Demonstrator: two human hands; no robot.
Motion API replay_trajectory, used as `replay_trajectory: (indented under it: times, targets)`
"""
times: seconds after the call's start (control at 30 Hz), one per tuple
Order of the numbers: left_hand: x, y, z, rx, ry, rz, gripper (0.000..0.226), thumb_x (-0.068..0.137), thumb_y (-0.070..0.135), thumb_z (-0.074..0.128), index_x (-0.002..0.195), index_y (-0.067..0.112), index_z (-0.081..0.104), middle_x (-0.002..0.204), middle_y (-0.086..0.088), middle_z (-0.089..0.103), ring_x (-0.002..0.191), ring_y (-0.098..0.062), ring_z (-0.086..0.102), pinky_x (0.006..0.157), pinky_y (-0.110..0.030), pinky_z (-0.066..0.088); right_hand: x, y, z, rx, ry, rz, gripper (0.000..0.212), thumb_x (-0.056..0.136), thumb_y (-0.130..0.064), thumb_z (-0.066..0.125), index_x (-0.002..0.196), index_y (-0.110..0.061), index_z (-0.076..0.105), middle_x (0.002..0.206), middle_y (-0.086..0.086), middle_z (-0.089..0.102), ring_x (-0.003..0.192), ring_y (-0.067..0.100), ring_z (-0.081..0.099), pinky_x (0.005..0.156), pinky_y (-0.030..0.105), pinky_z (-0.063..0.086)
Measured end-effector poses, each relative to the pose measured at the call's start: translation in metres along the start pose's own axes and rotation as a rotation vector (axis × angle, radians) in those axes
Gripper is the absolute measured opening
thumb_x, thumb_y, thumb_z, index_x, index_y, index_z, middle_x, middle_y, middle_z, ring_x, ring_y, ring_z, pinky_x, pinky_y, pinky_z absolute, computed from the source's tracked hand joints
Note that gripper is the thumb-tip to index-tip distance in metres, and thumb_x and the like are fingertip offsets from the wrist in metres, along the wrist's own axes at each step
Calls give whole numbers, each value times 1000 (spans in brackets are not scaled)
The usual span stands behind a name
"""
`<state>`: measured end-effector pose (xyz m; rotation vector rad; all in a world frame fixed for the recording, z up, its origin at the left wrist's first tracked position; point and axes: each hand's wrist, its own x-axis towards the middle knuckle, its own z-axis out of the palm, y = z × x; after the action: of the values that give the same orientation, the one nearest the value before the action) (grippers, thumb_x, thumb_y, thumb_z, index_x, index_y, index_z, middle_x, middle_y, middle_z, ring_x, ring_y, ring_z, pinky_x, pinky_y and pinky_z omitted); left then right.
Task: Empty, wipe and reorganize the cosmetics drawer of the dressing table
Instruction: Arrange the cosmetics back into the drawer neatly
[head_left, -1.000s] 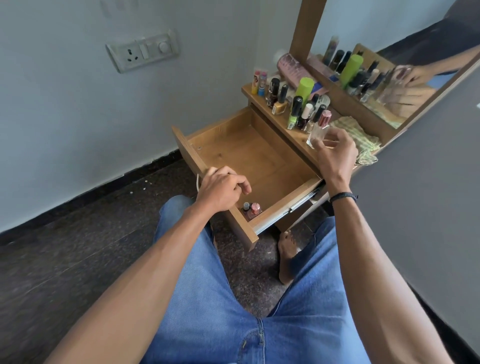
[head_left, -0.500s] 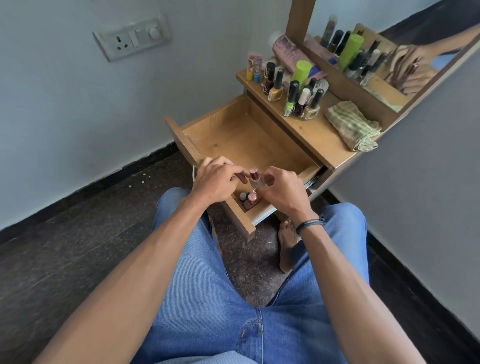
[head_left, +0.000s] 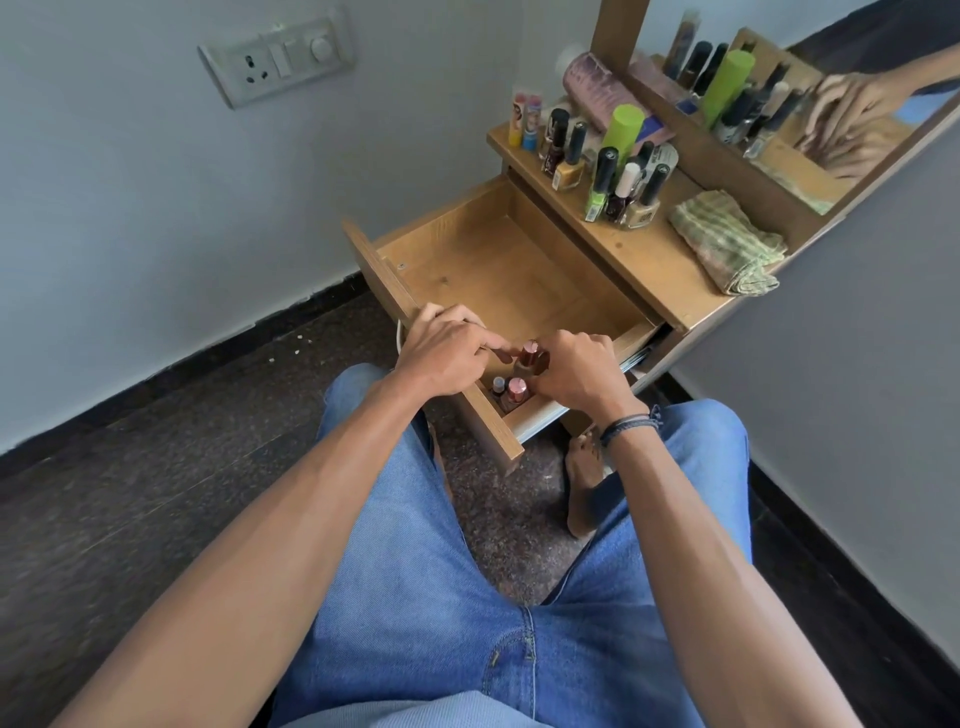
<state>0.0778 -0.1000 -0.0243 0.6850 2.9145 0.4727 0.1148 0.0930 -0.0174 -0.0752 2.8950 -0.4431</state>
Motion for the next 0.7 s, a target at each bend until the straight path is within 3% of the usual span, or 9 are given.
replay_trajectory:
  times: [0.13, 0.23, 0.33, 0.4, 0.47, 0.7]
  targets:
    - [-1, 1, -1, 5, 8, 12, 44, 90, 20, 50, 110, 54, 69, 108, 17, 65, 115, 4, 46, 90, -26, 14, 3, -4, -17, -3, -183, -8, 21, 90, -33, 66, 96, -12, 66, 78, 2, 67, 75, 27, 63, 86, 42, 49]
    - [-1, 2, -1, 2, 17, 29, 44, 90, 19, 52, 107, 56, 69, 105, 19, 66, 114, 4, 47, 85, -22, 10, 3, -3, -31, -11, -354, -46, 17, 94, -35, 63, 104, -23, 68, 84, 3, 69, 79, 28, 63, 78, 40, 48]
    - [1, 1, 0, 9, 10, 36, 43, 90, 19, 53, 104, 55, 70, 105, 19, 66, 114, 4, 46, 89, -22, 11, 4, -3, -39, 9, -454, -51, 27, 98, -24, 55, 121, -26, 68, 100, 4, 72, 92, 30, 66, 88, 45, 53]
    - [2, 0, 0, 16, -7, 33, 41, 91, 20, 52, 101, 54, 71, 107, 19, 65, 114, 6, 46, 94, -25, 13, 3, -5, -40, 27, -450, -47, 50, 95, -9, 47, 135, -34, 61, 117, 3, 71, 105, 29, 65, 97, 48, 51]
    - [3, -1, 1, 16, -22, 35, 41, 91, 21, 51, 99, 55, 72, 108, 20, 65, 114, 7, 45, 97, -27, 14, 1, -6, -40, 10, -415, -43, 59, 92, -2, 42, 139, -36, 58, 127, 2, 67, 113, 28, 62, 101, 49, 49]
    - [2, 1, 1, 32, -38, 26, 44, 90, 20, 48, 92, 58, 70, 108, 29, 67, 113, 7, 45, 100, -30, 16, -2, -6, -36, -119, -364, -55, 48, 95, -6, 38, 128, -27, 67, 124, 4, 69, 113, 29, 62, 102, 46, 46]
